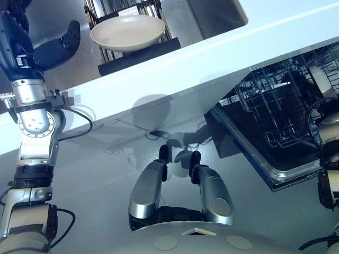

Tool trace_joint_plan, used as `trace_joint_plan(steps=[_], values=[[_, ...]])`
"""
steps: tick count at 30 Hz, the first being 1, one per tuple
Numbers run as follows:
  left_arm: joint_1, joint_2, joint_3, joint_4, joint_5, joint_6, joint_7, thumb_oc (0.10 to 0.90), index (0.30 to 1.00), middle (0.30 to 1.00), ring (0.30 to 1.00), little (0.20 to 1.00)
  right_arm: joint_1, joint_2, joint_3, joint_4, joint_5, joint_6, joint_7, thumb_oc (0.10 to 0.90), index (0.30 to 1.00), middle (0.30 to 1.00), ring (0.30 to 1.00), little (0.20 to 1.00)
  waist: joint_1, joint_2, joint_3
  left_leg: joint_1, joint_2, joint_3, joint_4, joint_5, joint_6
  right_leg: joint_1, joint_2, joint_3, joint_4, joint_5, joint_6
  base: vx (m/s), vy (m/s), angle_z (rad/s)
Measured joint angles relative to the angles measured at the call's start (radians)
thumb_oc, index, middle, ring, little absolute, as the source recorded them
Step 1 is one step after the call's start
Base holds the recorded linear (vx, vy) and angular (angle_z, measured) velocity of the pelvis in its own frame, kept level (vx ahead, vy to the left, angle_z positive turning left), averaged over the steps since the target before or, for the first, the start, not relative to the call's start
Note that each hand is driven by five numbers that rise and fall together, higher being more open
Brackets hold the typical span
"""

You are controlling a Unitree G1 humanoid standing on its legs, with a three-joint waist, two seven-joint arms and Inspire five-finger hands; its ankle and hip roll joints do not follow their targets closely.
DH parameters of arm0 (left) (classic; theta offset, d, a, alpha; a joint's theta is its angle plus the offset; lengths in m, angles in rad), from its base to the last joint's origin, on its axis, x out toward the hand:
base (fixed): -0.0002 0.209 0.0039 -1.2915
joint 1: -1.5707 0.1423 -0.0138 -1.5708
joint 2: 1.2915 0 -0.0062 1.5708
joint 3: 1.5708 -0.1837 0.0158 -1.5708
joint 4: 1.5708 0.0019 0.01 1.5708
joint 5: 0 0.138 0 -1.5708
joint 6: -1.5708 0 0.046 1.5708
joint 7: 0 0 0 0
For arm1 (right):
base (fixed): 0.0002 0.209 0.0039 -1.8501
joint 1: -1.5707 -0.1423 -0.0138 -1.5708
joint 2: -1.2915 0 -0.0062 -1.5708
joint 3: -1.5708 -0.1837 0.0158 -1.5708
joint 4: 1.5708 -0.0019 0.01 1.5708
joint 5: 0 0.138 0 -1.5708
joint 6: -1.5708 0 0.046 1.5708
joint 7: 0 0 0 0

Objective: Pick up plates and place into dishwasher.

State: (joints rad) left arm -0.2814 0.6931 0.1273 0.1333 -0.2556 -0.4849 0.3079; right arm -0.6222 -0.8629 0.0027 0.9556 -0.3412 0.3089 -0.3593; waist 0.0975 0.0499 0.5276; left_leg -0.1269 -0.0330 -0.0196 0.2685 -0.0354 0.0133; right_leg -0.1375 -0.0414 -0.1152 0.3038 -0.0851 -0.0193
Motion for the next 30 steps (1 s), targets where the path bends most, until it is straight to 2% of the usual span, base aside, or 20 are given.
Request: trace_joint_plan(steps=[5,12,16,20,25,30], values=[[0.046,-0.012,0.001,0.0,0.0,0.0,-0.016,0.8,0.9,0.9,0.9,0.9,0.071,0.0,-0.044,-0.036,-0.035,-0.043,0.004,0.8,0.9,0.9,0.9,0.9,0.004,-0.005,-0.002,0.082,-0.002,0.02,-0.044,-0.004,0.009,0.076,-0.003,0.0,-0.047,0.009,0.009,0.07,0.032,-0.11],[0.09,-0.013,0.069,0.0,-0.003,0.0,-0.048,0.8,0.9,0.9,0.9,0.9,0.173,0.001,-0.154,-0.108,-0.042,-0.1,0.022,0.8,0.9,0.9,0.9,0.9,0.006,-0.033,-0.019,0.197,-0.002,0.044,-0.112,-0.005,0.013,0.181,-0.002,-0.006,-0.117,0.02,0.015,0.05,0.036,-0.1],[0.129,-0.014,0.091,0.002,-0.004,-0.001,-0.063,0.8,0.9,0.9,0.9,0.9,0.248,0.006,-0.194,-0.141,-0.035,-0.132,0.064,0.8,0.9,0.9,0.9,0.9,0.002,-0.061,-0.096,0.211,-0.001,0.053,-0.146,-0.002,0.015,0.195,0.001,-0.007,-0.159,0.033,0.019,-0.06,0.054,-0.07],[0.174,-0.022,0.091,0.02,-0.003,-0.012,-0.079,0.8,0.9,0.9,0.9,0.9,0.344,0.049,-0.195,-0.229,0.054,-0.175,0.209,0.8,0.9,0.9,0.9,0.9,-0.011,-0.079,-0.18,0.259,-0.002,0.059,-0.199,0.004,0.023,0.234,0.0,-0.007,-0.207,0.044,0.026,-0.08,0.057,-0.1],[0.186,-0.027,0.091,0.034,0.001,-0.03,-0.079,0.8,0.9,0.9,0.9,0.9,0.437,0.146,-0.181,-0.289,0.135,-0.2,0.349,0.8,0.9,0.9,0.9,0.9,-0.025,-0.08,-0.241,0.285,-0.008,0.07,-0.245,0.015,0.031,0.249,-0.004,-0.004,-0.237,0.055,0.034,-0.08,0.049,-0.06],[0.186,-0.027,0.092,0.039,0.024,-0.041,-0.078,0.8,0.9,0.9,0.9,0.9,0.496,0.173,-0.181,-0.348,0.135,-0.214,0.385,0.8,0.9,0.9,0.9,0.9,-0.04,-0.08,-0.289,0.301,-0.011,0.097,-0.302,0.037,0.039,0.248,-0.004,0.001,-0.28,0.082,0.043,-0.07,0.064,-0.14]])
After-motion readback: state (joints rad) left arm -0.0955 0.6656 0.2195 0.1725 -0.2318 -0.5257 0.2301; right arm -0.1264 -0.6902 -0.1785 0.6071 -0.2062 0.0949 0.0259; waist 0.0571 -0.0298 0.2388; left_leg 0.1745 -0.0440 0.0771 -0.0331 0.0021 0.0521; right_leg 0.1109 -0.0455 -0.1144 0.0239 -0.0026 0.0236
